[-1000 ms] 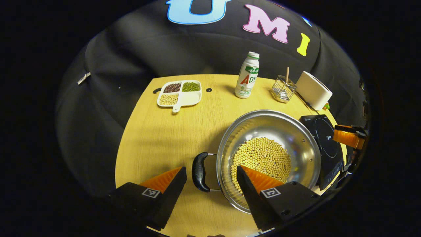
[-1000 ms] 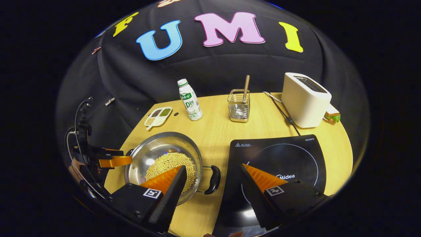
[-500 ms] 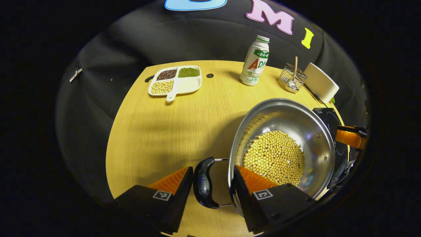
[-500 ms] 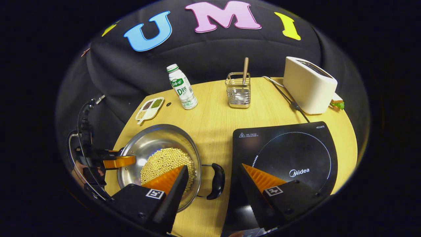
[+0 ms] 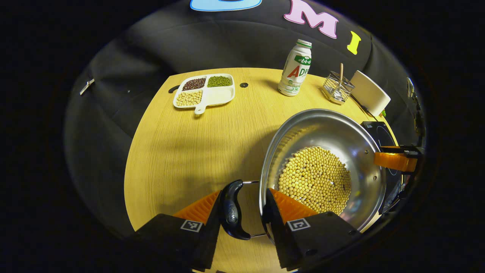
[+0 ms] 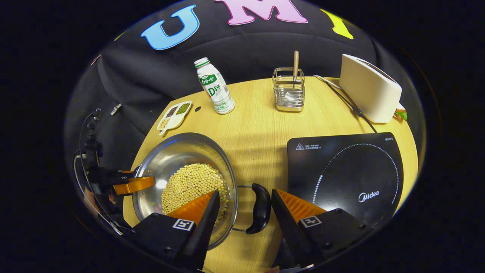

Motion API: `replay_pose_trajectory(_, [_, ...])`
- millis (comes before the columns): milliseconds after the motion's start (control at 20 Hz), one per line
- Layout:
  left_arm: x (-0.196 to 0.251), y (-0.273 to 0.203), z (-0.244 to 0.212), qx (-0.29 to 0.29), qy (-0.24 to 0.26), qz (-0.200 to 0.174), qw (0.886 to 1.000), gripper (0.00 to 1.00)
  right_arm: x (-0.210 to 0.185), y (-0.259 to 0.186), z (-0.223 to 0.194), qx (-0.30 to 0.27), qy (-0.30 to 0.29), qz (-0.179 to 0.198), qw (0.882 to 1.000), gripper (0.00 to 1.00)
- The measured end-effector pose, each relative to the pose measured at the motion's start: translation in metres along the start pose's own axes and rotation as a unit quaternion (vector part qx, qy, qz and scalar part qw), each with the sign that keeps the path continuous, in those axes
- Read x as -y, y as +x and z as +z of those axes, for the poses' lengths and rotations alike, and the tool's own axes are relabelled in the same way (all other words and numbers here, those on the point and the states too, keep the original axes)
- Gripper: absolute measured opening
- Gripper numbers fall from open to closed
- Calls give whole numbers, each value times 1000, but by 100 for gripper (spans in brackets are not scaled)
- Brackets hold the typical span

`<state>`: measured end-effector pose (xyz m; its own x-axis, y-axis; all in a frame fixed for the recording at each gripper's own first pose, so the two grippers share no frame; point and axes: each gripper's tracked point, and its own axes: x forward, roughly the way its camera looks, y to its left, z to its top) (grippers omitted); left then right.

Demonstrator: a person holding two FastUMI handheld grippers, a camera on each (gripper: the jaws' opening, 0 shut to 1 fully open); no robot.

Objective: First push the handle of the pot to place it horizontally, then grasp the pot with both hands and set it on the induction cooktop.

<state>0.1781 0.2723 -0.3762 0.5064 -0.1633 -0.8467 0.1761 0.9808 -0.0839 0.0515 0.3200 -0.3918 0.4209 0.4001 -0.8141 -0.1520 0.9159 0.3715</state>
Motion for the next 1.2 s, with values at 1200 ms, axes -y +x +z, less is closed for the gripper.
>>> replay_pose_trajectory(1200, [128, -89, 16, 0, -23, 23, 999, 58, 86, -105, 18, -19, -36, -36, 999, 54])
